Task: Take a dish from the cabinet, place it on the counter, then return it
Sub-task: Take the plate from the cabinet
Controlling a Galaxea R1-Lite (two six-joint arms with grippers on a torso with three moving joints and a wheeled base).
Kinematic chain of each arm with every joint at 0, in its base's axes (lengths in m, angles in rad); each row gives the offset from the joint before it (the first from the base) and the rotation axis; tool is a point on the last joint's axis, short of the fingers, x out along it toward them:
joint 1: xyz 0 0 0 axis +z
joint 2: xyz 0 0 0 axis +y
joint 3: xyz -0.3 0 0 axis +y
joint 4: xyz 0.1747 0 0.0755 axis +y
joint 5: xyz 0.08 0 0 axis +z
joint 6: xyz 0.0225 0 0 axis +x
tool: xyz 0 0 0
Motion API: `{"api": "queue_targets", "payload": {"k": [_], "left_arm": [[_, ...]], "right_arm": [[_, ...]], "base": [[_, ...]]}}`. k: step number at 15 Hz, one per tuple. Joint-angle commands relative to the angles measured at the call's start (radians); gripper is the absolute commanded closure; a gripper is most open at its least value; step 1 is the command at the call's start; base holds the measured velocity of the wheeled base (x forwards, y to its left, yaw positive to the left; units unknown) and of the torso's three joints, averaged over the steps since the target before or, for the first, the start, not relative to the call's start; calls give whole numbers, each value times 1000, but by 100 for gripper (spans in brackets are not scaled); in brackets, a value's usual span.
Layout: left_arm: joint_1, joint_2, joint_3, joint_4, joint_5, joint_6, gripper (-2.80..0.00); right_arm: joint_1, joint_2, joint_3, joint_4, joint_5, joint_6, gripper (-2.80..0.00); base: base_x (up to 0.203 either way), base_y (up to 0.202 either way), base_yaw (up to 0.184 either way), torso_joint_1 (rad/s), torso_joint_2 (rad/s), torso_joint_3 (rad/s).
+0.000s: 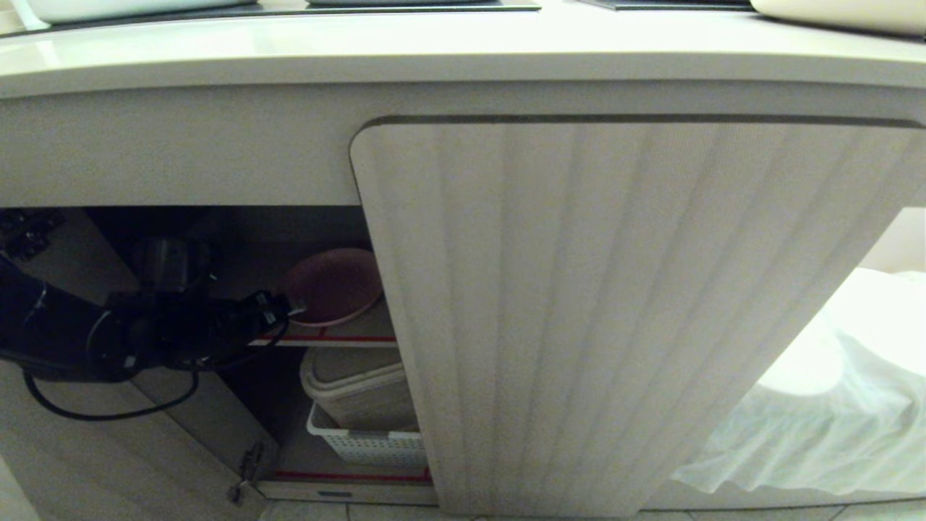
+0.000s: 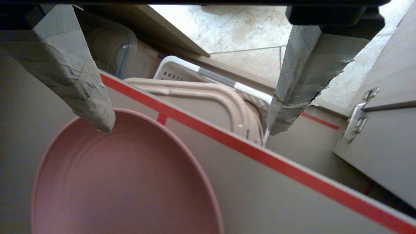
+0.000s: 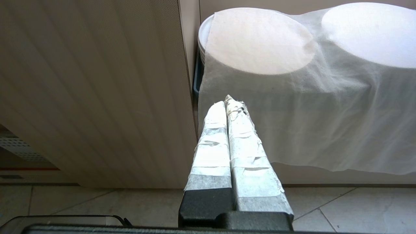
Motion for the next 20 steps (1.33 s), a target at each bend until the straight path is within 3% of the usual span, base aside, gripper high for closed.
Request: {"api": "queue_targets", "payload": {"k": [1, 14, 20], "left_arm": [[2, 2, -8, -1, -2, -4, -280], [2, 13, -36, 35, -27, -7, -280], [19, 28, -47, 25, -26, -51, -280]], "right_arm": [[0, 0, 0, 0, 0, 0, 0], [0, 0, 0, 0, 0, 0, 0], [1, 0, 0, 0, 0, 0, 0]], "base": [[0, 0, 0, 0, 0, 0], [0, 0, 0, 0, 0, 0], [0, 0, 0, 0, 0, 0]]}}
